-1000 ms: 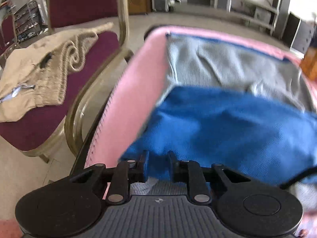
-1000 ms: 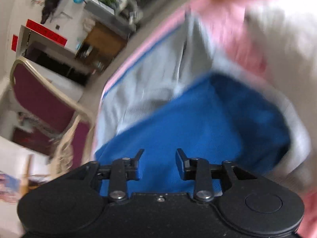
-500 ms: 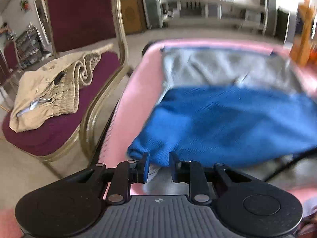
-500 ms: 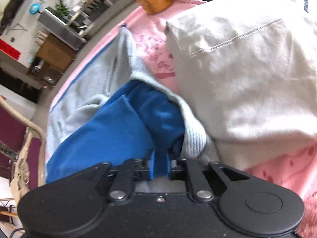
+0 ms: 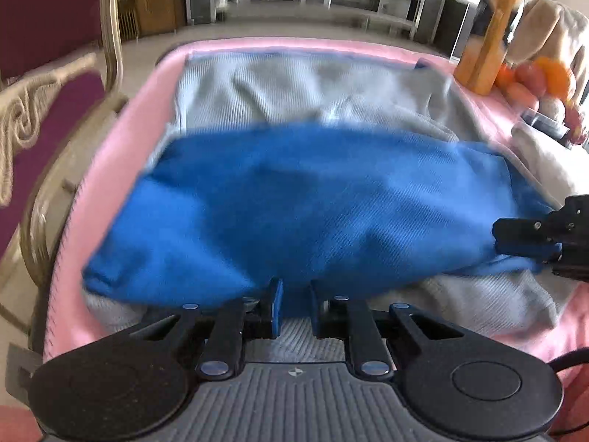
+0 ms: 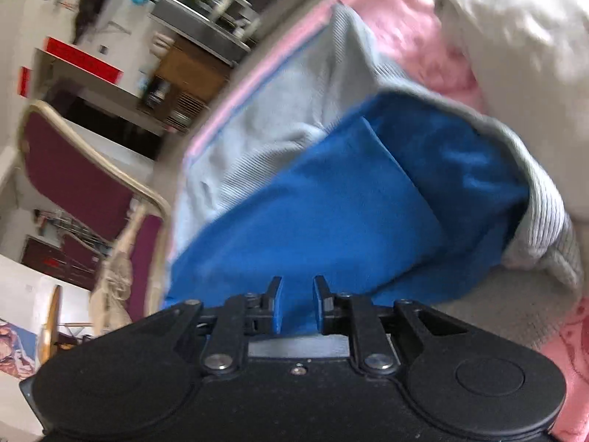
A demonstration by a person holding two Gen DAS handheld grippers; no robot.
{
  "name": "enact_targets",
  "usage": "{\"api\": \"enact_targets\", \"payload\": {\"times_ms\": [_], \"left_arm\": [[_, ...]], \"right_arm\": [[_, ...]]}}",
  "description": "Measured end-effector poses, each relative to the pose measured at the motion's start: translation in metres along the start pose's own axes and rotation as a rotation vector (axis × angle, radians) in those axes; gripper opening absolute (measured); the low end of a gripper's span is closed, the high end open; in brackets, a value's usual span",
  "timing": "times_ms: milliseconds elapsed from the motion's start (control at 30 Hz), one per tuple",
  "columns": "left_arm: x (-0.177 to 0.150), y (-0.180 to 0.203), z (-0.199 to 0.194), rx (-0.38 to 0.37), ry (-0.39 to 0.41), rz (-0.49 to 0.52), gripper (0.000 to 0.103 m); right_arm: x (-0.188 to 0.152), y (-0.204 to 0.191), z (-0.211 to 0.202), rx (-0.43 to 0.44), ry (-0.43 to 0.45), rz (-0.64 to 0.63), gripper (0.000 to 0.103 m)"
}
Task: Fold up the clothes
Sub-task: 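Smooth the folded blue sleeves flat with both open tools, then grasp the blue-trimmed sweater hem with both tools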
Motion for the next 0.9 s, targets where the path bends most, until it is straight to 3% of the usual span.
{"api": "enact_targets", "payload": {"times_ms": [100, 200, 267, 333, 467, 567, 667, 800, 900], "left_arm": [[-0.003, 0.005, -0.001, 0.018, 0.001, 0.031, 0.017], [-0.011, 0.004, -0.008, 0.046, 0.002, 0.041, 0.017], [-0.016, 0.003, -0.017, 0.066, 0.016, 0.043, 0.018], [-0.020, 0.001, -0.033, 0.069, 0.051, 0.043, 0.017], [-0.024, 0.010, -0.048, 0.002, 0.083, 0.043, 0.020], [-0.027, 0.017, -0.035, 0.020, 0.050, 0.080, 0.020], [-0.033, 0.019, -0.018, 0.048, -0.020, 0.101, 0.022], [-0.034, 0.020, -0.015, 0.067, -0.024, 0.124, 0.023], [-0.035, 0.019, -0.016, 0.077, -0.022, 0.129, 0.024]], "right_arm": [[0.000, 0.009, -0.002, -0.059, 0.003, 0.020, 0.004], [0.000, 0.019, -0.006, -0.122, 0.009, 0.038, 0.004], [-0.005, 0.025, -0.020, -0.190, 0.045, 0.035, 0.009], [-0.008, 0.028, -0.033, -0.232, 0.088, 0.019, 0.020], [-0.019, 0.019, -0.043, -0.186, 0.114, -0.024, 0.021], [-0.032, 0.009, -0.034, -0.132, 0.066, -0.069, 0.020], [-0.036, 0.007, -0.020, -0.173, 0.018, -0.115, 0.020], [-0.042, 0.016, -0.007, -0.248, -0.042, -0.118, 0.019], [-0.044, 0.013, -0.007, -0.272, -0.037, -0.150, 0.019]]}}
Point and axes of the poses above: each gripper's, at about its wrist camera, not at the fingertips, and z roughly the way its jaws point, y to its right, x to its top, the point moved 10 cm from there along z, roughly the way its jaws point, and after that the axes turned 12 degrees about -y, right-handed, at the moved point
